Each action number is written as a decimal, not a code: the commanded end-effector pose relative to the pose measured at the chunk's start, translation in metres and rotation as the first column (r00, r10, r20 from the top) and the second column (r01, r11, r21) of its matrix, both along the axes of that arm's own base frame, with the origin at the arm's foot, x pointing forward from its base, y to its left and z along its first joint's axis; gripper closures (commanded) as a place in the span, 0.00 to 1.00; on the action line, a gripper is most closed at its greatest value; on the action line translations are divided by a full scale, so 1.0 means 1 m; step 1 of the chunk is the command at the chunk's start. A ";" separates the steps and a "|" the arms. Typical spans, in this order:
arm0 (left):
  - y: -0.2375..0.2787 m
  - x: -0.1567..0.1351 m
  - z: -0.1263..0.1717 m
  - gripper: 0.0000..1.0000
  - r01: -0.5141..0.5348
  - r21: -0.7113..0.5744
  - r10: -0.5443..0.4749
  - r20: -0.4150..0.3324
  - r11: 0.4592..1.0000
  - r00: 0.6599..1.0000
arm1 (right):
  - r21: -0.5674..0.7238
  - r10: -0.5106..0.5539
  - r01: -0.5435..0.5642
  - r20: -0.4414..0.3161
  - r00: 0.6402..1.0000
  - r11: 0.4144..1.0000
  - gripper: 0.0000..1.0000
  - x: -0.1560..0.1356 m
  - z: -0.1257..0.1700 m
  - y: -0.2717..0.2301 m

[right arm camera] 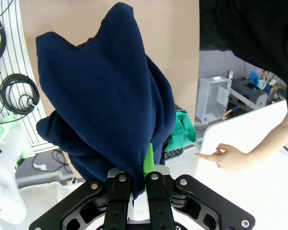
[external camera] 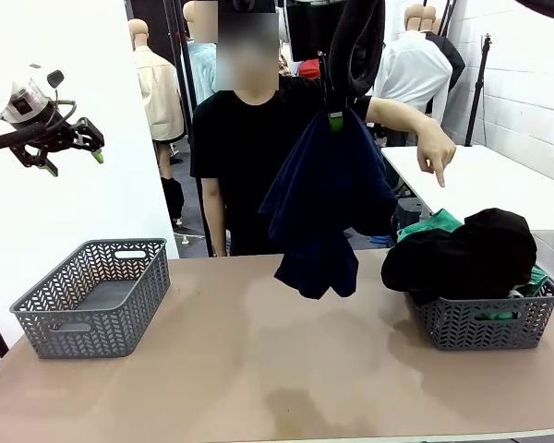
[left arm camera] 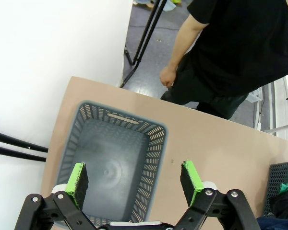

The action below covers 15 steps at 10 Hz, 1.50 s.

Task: Sort the tops and bottoms.
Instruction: Sort the clothes according to human instructions.

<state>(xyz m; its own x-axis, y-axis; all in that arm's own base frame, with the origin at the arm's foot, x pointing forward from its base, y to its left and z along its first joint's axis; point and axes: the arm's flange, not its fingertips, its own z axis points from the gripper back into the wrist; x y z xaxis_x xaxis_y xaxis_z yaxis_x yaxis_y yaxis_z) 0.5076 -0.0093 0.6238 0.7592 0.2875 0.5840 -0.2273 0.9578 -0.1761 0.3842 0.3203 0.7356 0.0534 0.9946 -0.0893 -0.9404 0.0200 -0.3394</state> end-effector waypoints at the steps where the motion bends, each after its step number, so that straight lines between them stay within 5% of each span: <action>1: 0.002 0.001 0.002 0.00 0.001 0.011 -0.001 0.002 1.000 1.000 | 0.000 0.000 0.000 0.000 1.000 1.000 1.00 0.000 0.000 0.000; 4: 0.002 0.001 0.002 0.00 0.001 0.011 -0.001 0.002 1.000 1.000 | 0.034 -0.180 0.177 0.090 0.980 0.984 1.00 0.006 0.028 -0.055; 8: 0.002 0.001 0.002 0.00 0.001 0.011 -0.001 0.002 1.000 1.000 | 0.159 -0.436 0.418 0.102 0.894 0.894 1.00 0.008 0.031 -0.173; 11: 0.002 0.001 0.002 0.00 0.001 0.011 -0.001 0.002 1.000 1.000 | 0.267 -0.553 0.528 0.023 0.833 0.806 1.00 0.041 -0.010 -0.237; 15: 0.002 0.001 0.002 0.00 0.001 0.011 -0.001 0.002 1.000 1.000 | 0.212 -0.663 0.652 -0.027 0.749 0.728 1.00 0.104 -0.091 -0.276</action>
